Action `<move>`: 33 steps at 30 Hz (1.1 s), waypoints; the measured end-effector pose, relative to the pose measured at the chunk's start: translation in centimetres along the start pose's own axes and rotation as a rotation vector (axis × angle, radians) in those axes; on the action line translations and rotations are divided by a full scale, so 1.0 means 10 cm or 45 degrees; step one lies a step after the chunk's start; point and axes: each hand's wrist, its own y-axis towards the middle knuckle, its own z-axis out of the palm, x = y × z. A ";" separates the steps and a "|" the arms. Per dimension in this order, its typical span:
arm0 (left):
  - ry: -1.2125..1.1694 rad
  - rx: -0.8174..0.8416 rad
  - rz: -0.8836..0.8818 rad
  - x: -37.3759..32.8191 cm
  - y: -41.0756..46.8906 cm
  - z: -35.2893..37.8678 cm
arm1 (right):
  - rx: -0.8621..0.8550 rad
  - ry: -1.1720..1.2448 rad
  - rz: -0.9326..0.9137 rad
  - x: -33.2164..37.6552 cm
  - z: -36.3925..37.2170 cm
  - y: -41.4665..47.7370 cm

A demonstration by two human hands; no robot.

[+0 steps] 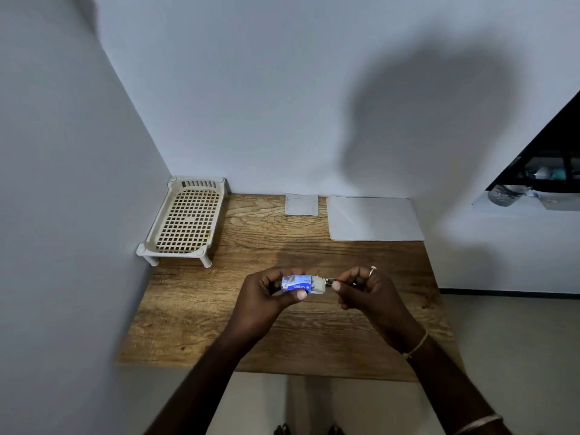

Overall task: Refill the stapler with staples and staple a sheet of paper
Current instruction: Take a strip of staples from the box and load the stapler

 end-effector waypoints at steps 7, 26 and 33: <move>-0.019 -0.043 -0.003 0.24 -0.01 -0.03 | -0.051 -0.888 -0.341 0.05 0.22 -0.06; 1.072 -0.040 -0.104 1.28 -0.17 -0.21 | 0.206 -1.241 0.038 -1.03 0.62 0.14; 1.293 0.004 -0.131 1.39 -0.18 -0.26 | 0.260 -1.340 0.062 -1.14 0.69 0.18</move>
